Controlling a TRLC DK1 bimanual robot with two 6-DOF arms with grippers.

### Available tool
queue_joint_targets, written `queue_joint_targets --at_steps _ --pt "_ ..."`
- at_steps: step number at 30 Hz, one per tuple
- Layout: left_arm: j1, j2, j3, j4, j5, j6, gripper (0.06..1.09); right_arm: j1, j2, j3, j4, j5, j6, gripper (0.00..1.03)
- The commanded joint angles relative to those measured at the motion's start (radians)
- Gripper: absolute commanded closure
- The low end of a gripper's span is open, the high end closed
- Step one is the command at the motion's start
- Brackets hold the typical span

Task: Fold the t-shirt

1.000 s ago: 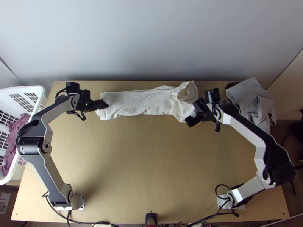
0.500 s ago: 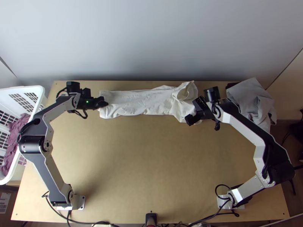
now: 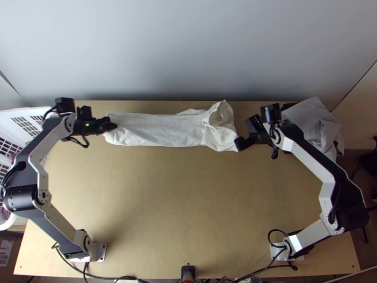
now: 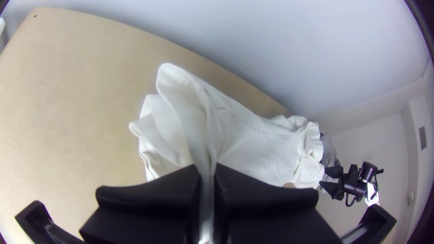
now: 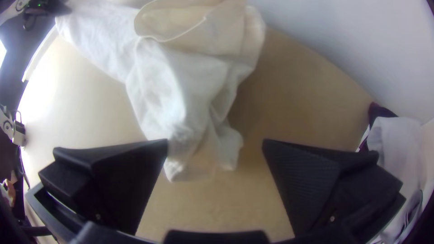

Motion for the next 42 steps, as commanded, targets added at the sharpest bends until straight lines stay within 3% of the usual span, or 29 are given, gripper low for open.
queue_joint_targets --at_steps 1,10,22,42 --pt "0.098 -0.074 -0.036 -0.149 0.004 0.132 1.05 -0.009 -0.008 0.018 0.0 0.0 0.004 0.07" --pt "0.184 -0.045 -0.007 -0.297 0.004 0.285 1.05 -0.007 -0.008 -0.003 0.0 0.0 0.024 0.07" --pt "0.088 -0.004 0.157 -0.394 -0.004 0.236 1.05 -0.021 -0.045 -0.029 0.0 0.0 0.032 0.07" --pt "-0.285 0.03 0.361 -0.432 -0.254 0.158 1.05 -0.021 -0.099 -0.06 0.0 0.0 0.046 0.07"
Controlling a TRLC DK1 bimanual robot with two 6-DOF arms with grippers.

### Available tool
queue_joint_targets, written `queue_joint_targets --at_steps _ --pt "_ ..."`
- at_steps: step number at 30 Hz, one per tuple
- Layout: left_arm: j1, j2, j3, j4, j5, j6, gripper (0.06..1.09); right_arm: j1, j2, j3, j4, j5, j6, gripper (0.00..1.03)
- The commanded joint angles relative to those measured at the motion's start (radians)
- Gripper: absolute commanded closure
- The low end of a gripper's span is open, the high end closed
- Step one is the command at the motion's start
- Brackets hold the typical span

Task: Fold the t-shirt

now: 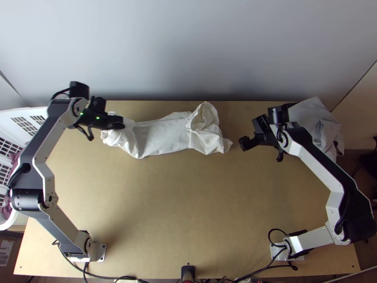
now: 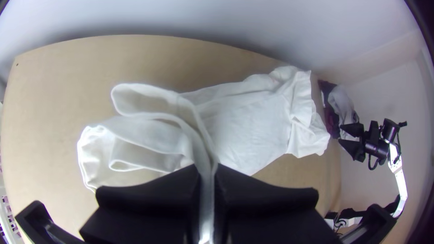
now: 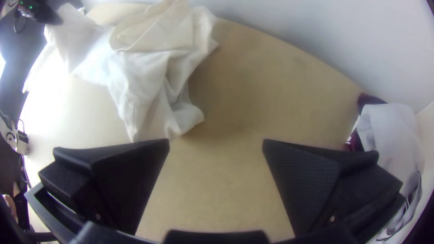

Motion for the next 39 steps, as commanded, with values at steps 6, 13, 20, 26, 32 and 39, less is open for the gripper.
queue_joint_targets --at_steps 6,13,20,26,32,39 --pt "-0.185 0.097 0.212 -0.035 -0.123 -0.054 1.05 0.019 -0.019 -0.031 0.021 0.0 0.017 0.07" --pt "-0.268 0.156 0.355 -0.038 -0.143 -0.141 1.05 0.038 -0.028 -0.059 0.046 0.0 0.05 0.07" --pt "-0.36 0.222 0.498 -0.038 -0.143 -0.21 1.05 0.041 -0.043 -0.105 0.07 0.0 0.051 0.07" --pt "-0.418 0.306 0.576 -0.04 -0.143 -0.238 1.05 0.042 -0.063 -0.138 0.076 0.0 0.063 0.07" --pt "-0.46 0.34 0.608 0.012 -0.143 -0.289 1.05 0.049 -0.074 -0.184 0.109 0.0 0.076 0.07" --pt "-0.492 0.367 0.608 0.11 -0.143 -0.361 1.05 0.075 -0.086 -0.237 0.141 0.0 0.099 0.07"
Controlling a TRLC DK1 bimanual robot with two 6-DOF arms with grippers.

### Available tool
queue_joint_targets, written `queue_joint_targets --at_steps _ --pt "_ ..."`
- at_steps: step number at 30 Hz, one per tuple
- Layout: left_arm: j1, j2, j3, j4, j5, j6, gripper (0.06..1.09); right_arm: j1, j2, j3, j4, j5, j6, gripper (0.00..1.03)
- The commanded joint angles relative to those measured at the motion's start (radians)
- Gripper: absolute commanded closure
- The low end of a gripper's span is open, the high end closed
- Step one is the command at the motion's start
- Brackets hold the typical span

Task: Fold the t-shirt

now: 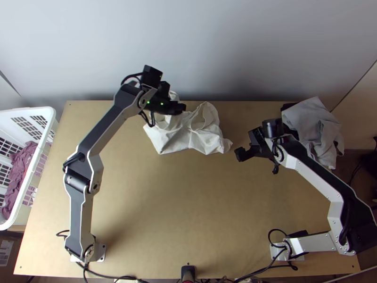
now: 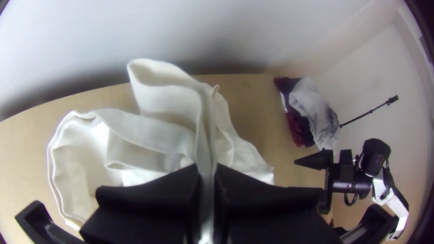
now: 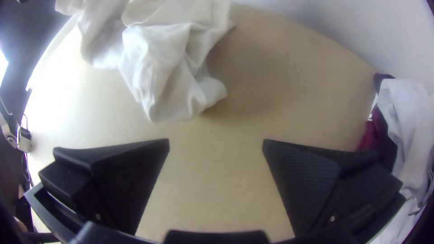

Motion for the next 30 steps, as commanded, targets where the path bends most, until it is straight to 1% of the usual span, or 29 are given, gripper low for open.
queue_joint_targets --at_steps 1,7,13,19,21,24,30 --pt "-0.041 0.042 0.017 0.096 0.001 -0.073 1.05 0.019 -0.013 -0.048 0.029 0.0 0.025 0.07" --pt "-0.081 0.08 0.017 0.194 0.001 -0.169 1.05 0.037 -0.032 -0.086 0.046 0.0 0.042 0.07" --pt "-0.142 0.119 0.017 0.263 0.001 -0.205 1.05 0.043 -0.058 -0.136 0.066 0.0 0.05 0.07" --pt "-0.165 0.165 0.017 0.389 0.001 -0.253 1.05 0.053 -0.076 -0.174 0.078 -0.001 0.065 0.07" --pt "-0.176 0.189 0.017 0.415 0.001 -0.261 1.05 0.068 -0.078 -0.185 0.083 -0.001 0.073 0.07" --pt "-0.18 0.215 0.017 0.464 0.001 -0.313 1.05 0.096 -0.087 -0.2 0.1 0.0 0.096 0.07" --pt "-0.231 0.258 0.017 0.535 0.0 -0.336 1.05 0.111 -0.091 -0.202 0.111 -0.001 0.126 0.07"
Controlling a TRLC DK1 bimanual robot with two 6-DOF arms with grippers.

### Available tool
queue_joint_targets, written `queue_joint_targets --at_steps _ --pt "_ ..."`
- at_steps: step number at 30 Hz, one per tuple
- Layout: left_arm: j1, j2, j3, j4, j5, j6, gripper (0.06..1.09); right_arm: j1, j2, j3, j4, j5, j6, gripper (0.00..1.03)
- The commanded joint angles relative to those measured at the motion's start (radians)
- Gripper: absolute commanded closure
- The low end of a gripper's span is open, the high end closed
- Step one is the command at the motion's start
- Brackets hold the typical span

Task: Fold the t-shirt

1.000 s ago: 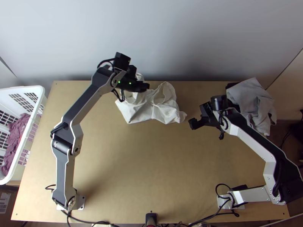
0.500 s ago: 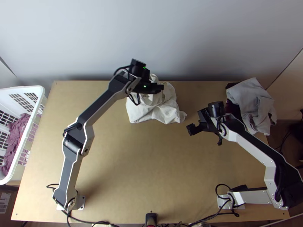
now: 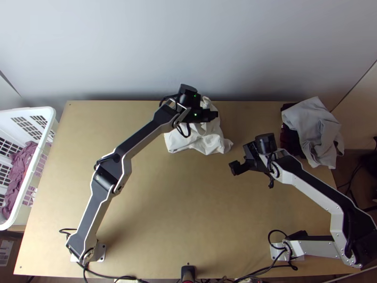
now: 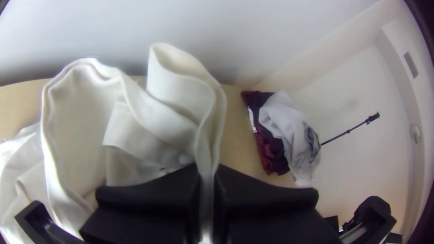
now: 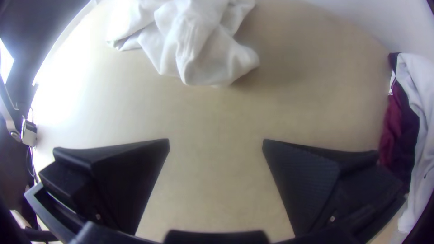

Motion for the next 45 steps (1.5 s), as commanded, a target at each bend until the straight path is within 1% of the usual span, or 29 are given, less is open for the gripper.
queue_joint_targets --at_steps 1,7,8,9,10,11,12,13,14,17,20,27,32,35,39,41,43,45 --pt "-0.049 0.056 0.0 0.106 0.0 -0.051 1.05 0.024 -0.016 -0.015 0.014 0.0 0.033 0.07" --pt "-0.064 0.109 0.0 0.188 0.0 -0.094 1.05 0.031 -0.073 -0.033 0.014 0.001 0.049 0.07" --pt "-0.064 0.121 0.001 0.196 0.003 -0.102 1.01 0.031 -0.087 -0.035 0.014 0.001 0.049 0.07" --pt "-0.066 0.132 0.001 0.196 0.012 -0.102 0.9 0.031 -0.096 -0.035 0.014 0.001 0.049 0.07" --pt "-0.067 0.145 0.001 0.195 0.018 -0.102 0.76 0.029 -0.104 -0.036 0.014 0.001 0.052 0.07" --pt "-0.07 0.156 0.001 0.19 0.018 -0.094 0.58 0.031 -0.111 -0.038 0.014 0.001 0.053 0.07" --pt "-0.072 0.167 0.001 0.181 0.018 -0.088 0.38 0.031 -0.113 -0.04 0.012 0.001 0.053 0.07" --pt "-0.075 0.179 0.001 0.164 0.018 -0.089 0.14 0.032 -0.118 -0.04 0.012 0.001 0.055 0.07" --pt "-0.075 0.198 0.018 0.129 0.013 -0.089 0.1 0.032 -0.125 -0.04 0.009 0.001 0.055 0.07" --pt "-0.067 0.196 0.029 0.075 0.009 -0.091 0.1 0.032 -0.147 -0.036 0.002 0.001 0.063 0.07" --pt "-0.052 0.127 0.029 0.05 0.009 -0.095 0.1 0.041 -0.153 -0.043 0.002 0.001 0.076 0.07" --pt "-0.02 -0.12 0.026 0.106 0.006 -0.149 0.1 0.09 -0.153 -0.049 0.002 0.001 0.115 0.07" --pt "0.008 -0.246 -0.011 0.126 0.007 -0.141 0.1 0.103 -0.156 -0.027 0.002 0.001 0.135 0.07" --pt "0.046 -0.28 -0.051 0.116 0.02 -0.134 0.1 0.101 -0.151 -0.023 0.002 0.001 0.135 0.07" --pt "0.083 -0.293 -0.072 0.053 0.073 -0.134 0.1 0.103 -0.142 -0.024 0.003 0.001 0.135 0.07" --pt "0.088 -0.278 -0.072 0.038 0.084 -0.131 0.1 0.112 -0.138 -0.023 0.003 0.001 0.136 0.07" --pt "0.085 -0.241 -0.051 0.009 0.093 -0.102 0.1 0.115 -0.139 -0.023 0.003 0.001 0.141 0.07" --pt "0.068 -0.207 -0.023 -0.032 0.096 -0.037 0.1 0.118 -0.144 -0.026 0.003 0.001 0.155 0.07"
